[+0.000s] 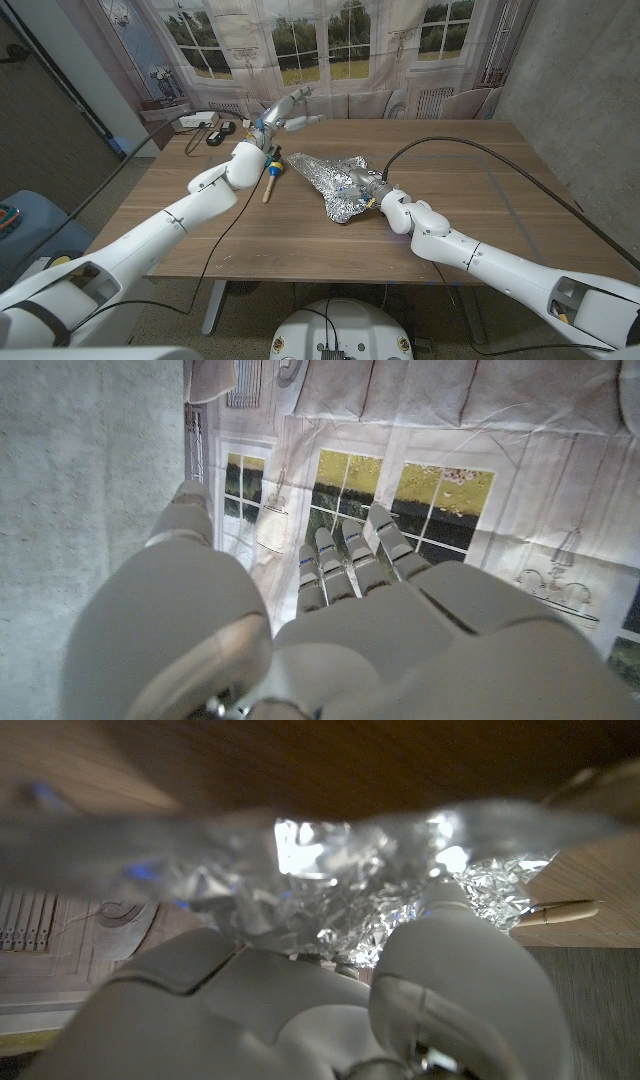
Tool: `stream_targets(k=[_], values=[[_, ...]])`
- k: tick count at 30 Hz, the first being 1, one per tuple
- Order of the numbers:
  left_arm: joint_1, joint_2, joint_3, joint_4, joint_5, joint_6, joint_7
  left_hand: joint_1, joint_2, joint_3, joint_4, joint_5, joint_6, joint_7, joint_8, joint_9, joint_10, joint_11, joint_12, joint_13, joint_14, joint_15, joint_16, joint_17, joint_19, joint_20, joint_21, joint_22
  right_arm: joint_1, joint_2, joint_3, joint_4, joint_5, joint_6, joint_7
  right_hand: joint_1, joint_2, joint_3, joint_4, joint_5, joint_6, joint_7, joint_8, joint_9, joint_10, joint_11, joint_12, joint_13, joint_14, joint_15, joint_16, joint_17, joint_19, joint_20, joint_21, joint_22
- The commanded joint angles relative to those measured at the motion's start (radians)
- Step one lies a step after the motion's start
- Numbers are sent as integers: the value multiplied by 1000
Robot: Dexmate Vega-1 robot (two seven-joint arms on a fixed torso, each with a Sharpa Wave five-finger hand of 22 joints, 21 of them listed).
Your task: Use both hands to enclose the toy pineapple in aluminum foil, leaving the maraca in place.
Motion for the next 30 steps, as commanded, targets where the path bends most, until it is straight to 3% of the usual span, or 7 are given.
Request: stream_targets(k=[1, 5, 8, 12, 21, 24, 30], values=[[-44, 64, 40, -161, 131, 208, -323, 18, 29, 1, 16, 18, 34, -5, 16, 11, 32, 18, 16, 3, 32, -22, 22, 6, -1, 56, -11, 8, 0, 4, 3, 2, -8, 13, -9, 2, 5, 3, 1, 7, 7, -1, 8, 3, -2, 5, -3, 3, 13, -11, 9, 4, 43, 45, -6, 2], [-50, 87, 57, -247, 166, 354, -432, 37, 51, 3, 20, 29, -6, -16, 6, 26, 26, 52, 19, 13, 44, 10, 38, 21, 26, 69, -8, 14, -1, 2, 5, 2, -5, 19, -8, 1, 6, 2, 3, 7, 9, -1, 8, 3, 2, 3, -3, 3, 14, -10, 9, 5, 41, 45, -9, 1], [-68, 96, 77, -286, 186, 446, -513, 34, 40, -15, 27, 40, -71, 55, -10, 41, 6, 82, 18, 26, 31, 30, 44, 36, 30, 80, -12, 19, -1, 0, 7, 3, -2, 27, -8, 0, 7, 1, 4, 6, 11, -1, 8, 3, 1, 0, -4, 2, 13, -12, 9, 5, 40, 45, -10, 1], [-72, 97, 93, -304, 204, 500, -535, 40, 42, -23, 30, 48, -55, 77, 3, 51, 7, 95, 23, 35, 40, 34, 54, 44, 71, 81, 0, 23, -2, -2, 10, 4, 1, 38, -10, -1, 7, -1, 5, 6, 13, -1, 8, 2, 4, 0, -3, 2, 13, -12, 9, 5, 40, 44, -11, 1], [-105, 89, 152, -301, 245, 575, -597, 144, 101, -10, 8, 31, 131, -11, 96, 86, 143, 26, 96, 69, 148, -14, 115, 71, 156, 52, 30, 29, -11, -15, 18, -8, 1, 42, -9, -3, 7, -4, 7, 6, 18, -1, 7, 2, 6, -3, -4, 2, 14, -13, 10, 6, 41, 44, -12, 1], [-114, 81, 174, -295, 270, 591, -602, 204, 146, 0, -3, 3, 197, -11, 134, 101, 187, 10, 130, 87, 192, -30, 151, 99, 188, 53, 47, 31, -14, -19, 22, -11, 5, 47, -7, -4, 7, -6, 8, 7, 20, -1, 7, 2, 9, -3, -4, 2, 15, -13, 10, 6, 41, 44, -13, 1], [-105, 60, 179, -270, 260, 579, -575, 263, 174, -5, -8, -49, 359, 8, 214, 124, 310, -31, 203, 115, 303, -76, 215, 136, 270, 23, 93, 36, -20, -23, 30, -11, 15, 59, -7, -5, 6, -9, 9, 7, 25, -1, 7, 2, 11, -3, -4, 1, 15, -14, 10, 6, 43, 44, -13, 1]])
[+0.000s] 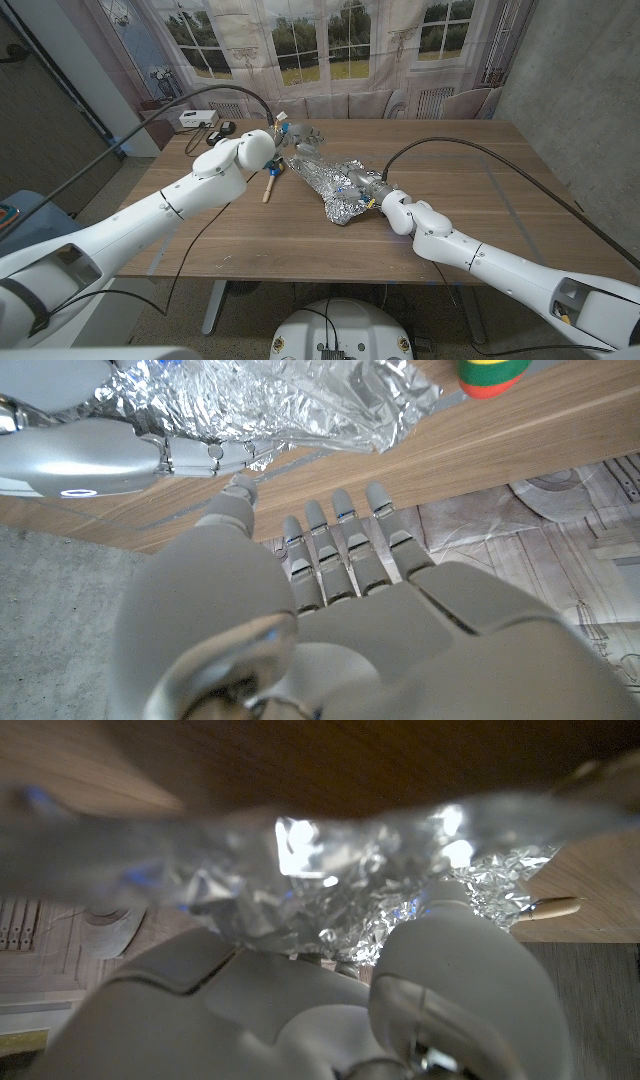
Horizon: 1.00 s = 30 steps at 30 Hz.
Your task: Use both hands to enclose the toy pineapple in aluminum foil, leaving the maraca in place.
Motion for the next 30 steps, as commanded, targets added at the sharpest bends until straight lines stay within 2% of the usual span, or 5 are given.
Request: stream_targets(k=[1, 4, 12, 18, 30], values=[[-8, -26, 40, 16, 27, 46, -14, 51, 19, 4, -7, -36, 143, 22, 72, 21, 110, -27, 63, 23, 104, -82, 49, 25, 70, -25, 40, 6, -11, -12, 16, -6, 14, 18, 2, -4, 3, -3, 6, 4, 9, -6, 3, 2, 4, 3, 0, 1, 11, -10, 6, 1, 2, 3, -6, 2], [-7, -35, 50, 28, 26, 44, -7, 72, 25, 11, -9, -50, 221, 27, 105, 19, 171, -45, 93, 29, 150, -103, 57, 26, 91, -37, 56, 6, -14, -16, 19, -7, 16, 23, 0, -4, 4, -4, 6, 4, 11, -6, 3, 2, 4, 4, 0, 1, 11, -9, 6, 2, 3, 3, -6, 2], [-29, -57, 95, 54, 59, 73, -27, 132, 72, 49, -18, -65, 246, 65, 114, 13, 213, -30, 116, 38, 192, -104, 61, 31, 106, -40, 78, 6, -22, -23, 29, -11, 25, 32, -4, -4, 3, -7, 6, 5, 20, -6, 3, 2, 14, 5, 1, 1, 17, -10, 8, 2, 8, 3, -6, 2], [-35, -80, 124, 92, 77, 90, -25, 140, 70, 58, -16, -73, 237, 75, 110, 13, 210, -20, 116, 41, 213, -102, 51, 19, 131, -51, 95, 7, -28, -27, 40, -12, 46, 41, 1, -1, 0, -11, 5, 7, 30, -6, 5, 2, 22, 4, 4, 1, 21, -13, 9, 2, 13, 2, -6, 2], [-22, -106, 119, 155, 17, 72, 12, 121, 52, 61, -3, -80, 227, 89, 103, 7, 208, -3, 90, 11, 229, -94, 16, -18, 180, -65, 130, 3, -29, -23, 52, 4, 88, 64, 9, 9, 2, -14, 1, 15, 40, -6, 3, 1, 28, 8, 4, 0, 35, -13, 13, 2, 57, -5, 7, 3]])
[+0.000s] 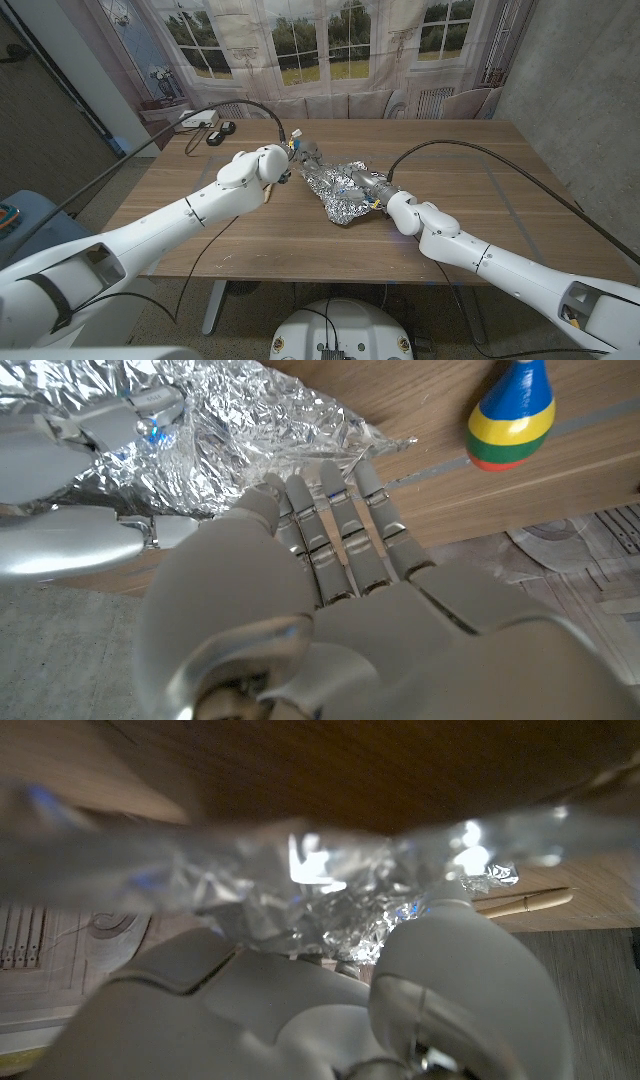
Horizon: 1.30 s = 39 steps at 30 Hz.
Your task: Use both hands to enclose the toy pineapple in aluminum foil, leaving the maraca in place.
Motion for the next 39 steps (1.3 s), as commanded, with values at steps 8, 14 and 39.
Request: stream_targets(k=[8, 14, 39], values=[[58, -47, -30, 122, -110, -94, 164, -6, -26, 9, 6, 1, -35, 16, -22, -9, -26, 12, -41, -26, 17, -68, -39, -46, 55, -11, 36, -2, 2, 15, 34, 51, 119, 74, 21, 46, 13, 4, -14, 18, 4, -1, -4, 0, 9, 1, 1, 0, 36, -16, 10, 4, 92, -14, 28, 2], [114, -71, -83, 216, -202, -265, 317, 1, -12, 38, 5, 4, -153, 32, -95, -34, -108, 44, -113, -63, -52, -53, -103, -99, -5, -2, 25, -15, 5, 26, 53, 86, 194, 126, 28, 127, 37, 28, -37, 29, 21, 0, -4, 0, 33, 22, 9, 2, 66, -27, 17, 3, 161, -63, 39, -2], [130, -129, -82, 388, -256, -431, 473, 43, -53, 50, -11, 6, -301, 20, -225, -94, -213, 47, -218, -131, -122, -78, -153, -150, -7, -23, 0, -30, 46, 45, 37, 158, 282, 180, 77, 269, 0, 8, -34, 44, -6, 9, -27, 0, 41, 6, 4, 3, 98, -68, 16, 2, 292, -244, 48, 2]])
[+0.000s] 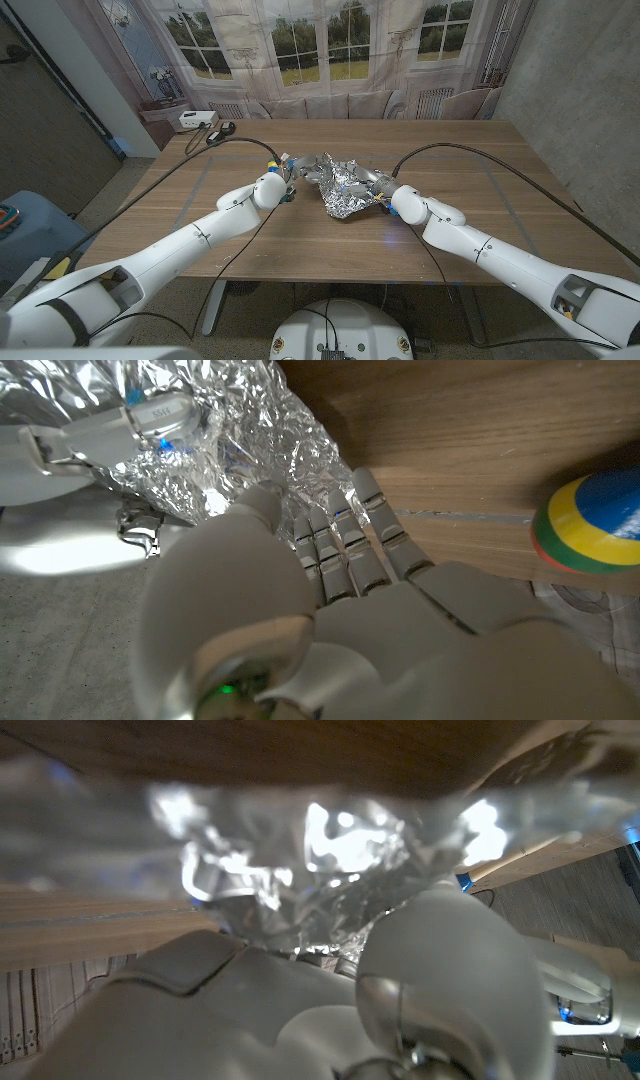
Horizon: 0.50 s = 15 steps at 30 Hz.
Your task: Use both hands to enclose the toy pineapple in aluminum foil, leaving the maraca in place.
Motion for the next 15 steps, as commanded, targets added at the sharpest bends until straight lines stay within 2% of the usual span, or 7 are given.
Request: stream_targets(k=[1, 3, 6, 8, 11, 12, 15], values=[[1, -39, 17, 97, -24, -92, 119, 28, -8, 8, -15, 6, 32, -7, -2, -26, 28, -9, -1, -7, 45, -100, 17, -4, 35, -21, 12, 3, 33, 15, -19, 56, 42, 26, 37, 78, 27, 11, -19, 12, -3, 14, -6, 1, 9, -9, -2, 4, 80, -84, 9, 6, 250, -216, 27, 151], [-1, -46, 23, 109, -21, -100, 124, 22, -23, -5, -11, 2, 36, -17, -5, -28, 30, -13, -3, -10, 50, -107, 22, -2, 43, -29, 14, 3, 33, 17, -17, 63, 50, 37, 34, 86, 28, 10, -18, 12, -6, 17, -6, 1, 9, -11, -2, 4, 85, -87, 11, 6, 256, -226, 28, 152], [5, -59, 26, 127, -16, -117, 157, -18, -40, -37, 12, -3, 3, -20, -26, -32, 15, -16, -15, -16, 46, -108, 29, 6, 38, -27, 9, 4, 34, 18, -15, 71, 58, 51, 31, 108, 34, 8, -16, 13, 1, 55, -3, 1, 23, -5, 2, 4, 103, -92, 18, 9, 278, -247, 35, 154], [12, -69, 28, 134, -3, -121, 192, -20, -46, -44, 12, -1, 12, -24, -25, -34, 20, -22, -15, -18, 51, -114, 33, 7, 41, -28, 8, 4, 36, 18, -16, 73, 59, 57, 31, 126, 42, 10, -15, 12, 6, 67, -2, 1, 38, -4, 7, 5, 117, -99, 24, 12, 289, -269, 38, 155], [15, -76, 32, 136, 8, -120, 213, 2, -42, -43, 3, 3, 35, -27, -21, -36, 45, -32, -9, -21, 73, -128, 47, 9, 60, -41, 13, 5, 36, 17, -16, 71, 56, 54, 25, 131, 47, 9, -13, 11, 9, 73, -1, 1, 41, -5, 8, 5, 120, -105, 26, 13, 290, -273, 39, 156], [17, -78, 30, 138, 8, -120, 218, 3, -40, -42, 3, 4, 39, -29, -20, -36, 46, -33, -9, -21, 75, -128, 48, 10, 61, -42, 13, 5, 35, 16, -14, 70, 58, 54, 25, 129, 47, 7, -10, 10, 9, 77, -1, 1, 42, -5, 8, 5, 123, -103, 27, 14, 289, -266, 38, 156], [19, -77, 23, 138, 3, -123, 228, 11, -26, -35, 4, 6, 35, -24, -24, -36, 42, -27, -12, -23, 72, -125, 46, 10, 59, -39, 12, 5, 30, 11, -13, 59, 46, 48, 6, 123, 44, -9, 1, 5, 18, 85, 1, 1, 48, -1, 10, 5, 123, -90, 28, 18, 243, -209, 17, 155]])
